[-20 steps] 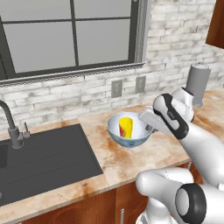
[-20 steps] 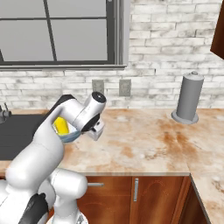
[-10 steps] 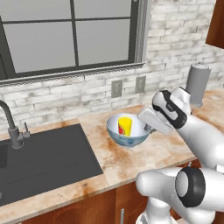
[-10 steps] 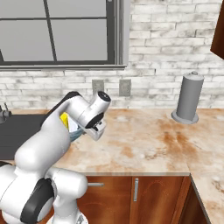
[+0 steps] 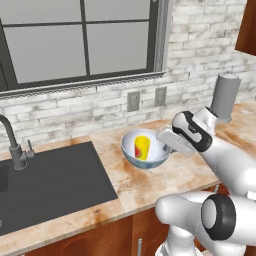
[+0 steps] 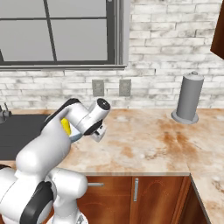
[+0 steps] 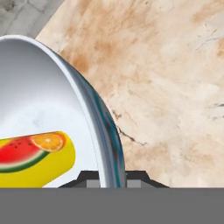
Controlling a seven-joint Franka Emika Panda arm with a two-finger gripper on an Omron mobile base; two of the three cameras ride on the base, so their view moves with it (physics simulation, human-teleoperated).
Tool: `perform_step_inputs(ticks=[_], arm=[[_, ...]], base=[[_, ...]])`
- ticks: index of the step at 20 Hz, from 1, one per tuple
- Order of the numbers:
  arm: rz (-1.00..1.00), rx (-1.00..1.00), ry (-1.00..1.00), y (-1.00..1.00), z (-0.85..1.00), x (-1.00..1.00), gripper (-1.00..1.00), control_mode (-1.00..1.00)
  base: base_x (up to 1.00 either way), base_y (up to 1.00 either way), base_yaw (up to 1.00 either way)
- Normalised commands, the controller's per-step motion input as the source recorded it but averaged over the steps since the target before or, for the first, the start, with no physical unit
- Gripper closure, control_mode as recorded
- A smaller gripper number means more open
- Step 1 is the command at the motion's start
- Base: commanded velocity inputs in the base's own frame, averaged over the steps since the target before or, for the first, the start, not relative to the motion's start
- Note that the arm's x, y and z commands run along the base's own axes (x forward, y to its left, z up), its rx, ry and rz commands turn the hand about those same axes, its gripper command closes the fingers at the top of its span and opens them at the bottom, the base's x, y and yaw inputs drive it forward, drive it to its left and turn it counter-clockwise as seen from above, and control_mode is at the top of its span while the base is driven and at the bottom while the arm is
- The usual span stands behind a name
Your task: Place the cup inside the bowl on the dining table and move the bowl to any counter.
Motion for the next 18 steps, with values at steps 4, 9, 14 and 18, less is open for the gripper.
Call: perform_step_inputs(ticks=[4, 9, 14, 18], arm=[[0.0, -0.07, -0.01, 0.07, -0.1, 0.07, 1.0, -1.0], [0.0, -0.03, 0.0, 0.03, -0.16, 0.07, 1.0, -1.0], [0.0, 0.0, 0.0, 0.0, -0.12, 0.08, 1.0, -1.0], [0.0, 0.0, 0.04, 0.0, -0.23, 0.11, 1.0, -1.0]], base=[[0.0, 0.0, 0.0], [0.0, 0.0, 0.0], [0.0, 0.0, 0.0], [0.0, 0.0, 0.0]])
